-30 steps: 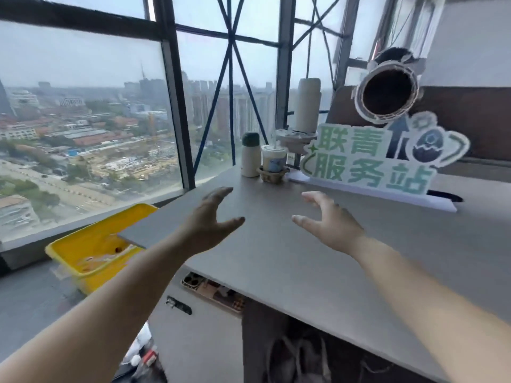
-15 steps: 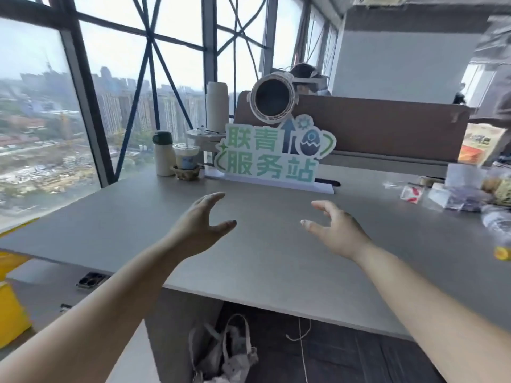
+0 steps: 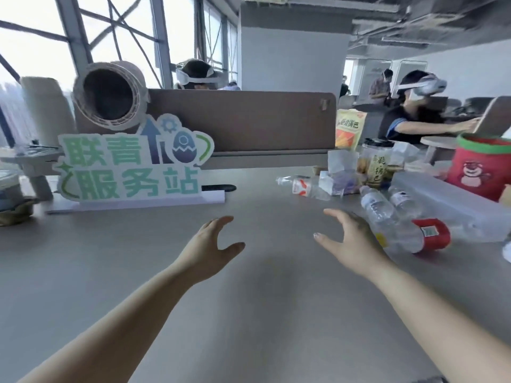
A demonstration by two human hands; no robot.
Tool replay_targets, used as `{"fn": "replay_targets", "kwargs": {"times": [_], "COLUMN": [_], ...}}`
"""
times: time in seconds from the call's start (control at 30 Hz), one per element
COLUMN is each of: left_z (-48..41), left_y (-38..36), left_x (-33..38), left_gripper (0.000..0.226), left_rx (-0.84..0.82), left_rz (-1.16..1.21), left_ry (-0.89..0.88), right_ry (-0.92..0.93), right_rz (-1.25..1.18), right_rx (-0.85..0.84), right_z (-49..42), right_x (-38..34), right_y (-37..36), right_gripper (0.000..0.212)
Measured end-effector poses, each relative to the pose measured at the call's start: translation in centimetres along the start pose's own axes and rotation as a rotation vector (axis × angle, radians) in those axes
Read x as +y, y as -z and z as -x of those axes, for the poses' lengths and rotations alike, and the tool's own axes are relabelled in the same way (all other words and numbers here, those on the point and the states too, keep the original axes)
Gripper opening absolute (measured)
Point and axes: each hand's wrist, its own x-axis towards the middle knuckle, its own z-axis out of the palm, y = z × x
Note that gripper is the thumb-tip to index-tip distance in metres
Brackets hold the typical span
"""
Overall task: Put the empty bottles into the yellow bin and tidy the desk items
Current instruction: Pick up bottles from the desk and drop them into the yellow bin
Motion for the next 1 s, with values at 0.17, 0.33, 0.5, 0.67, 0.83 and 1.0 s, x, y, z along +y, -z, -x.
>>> {"fn": "replay_targets", "kwargs": {"times": [0.17,0.33,0.5,0.67,0.83,1.0], "left_z": [-3.6,-6.9,-10.0,-12.0,-13.4,-16.9], "left_y": [-3.4,-5.1,-6.7,-7.5,-8.5,-10.0], "left_x": [4.6,7.4,9.0,10.0,10.3,10.1], "left_gripper": [0.066,0.066,0.065,0.064,0.063,0.065], "left_rx": [-0.038,-0.035,-0.030,-0.013,-0.002,-0.025], "left_rz": [0.019,0.000,0.008,-0.003,-0.021,-0.097], "left_ry": [-0.131,-0.167,-0.135,-0.142,-0.134,-0.118], "right_ry": [-0.104,-0.127,-0.158,-0.157,-0.063,0.011], "right_rz": [0.099,0.246,0.284,0.372,0.405,0.425], "right_rx": [0.046,-0.030,-0.099,-0.221,-0.240,-0.272], "right_z": [-0.2,-1.2,-2.1,-2.5,-2.9,-3.8], "right_x": [5.9,10.7,13.8,16.3,17.5,17.1], "right_y": [4.8,7.8,9.8,11.0,11.2,11.3], "right_gripper": [0.063,0.083,0.095,0.109,0.094,0.086]}}
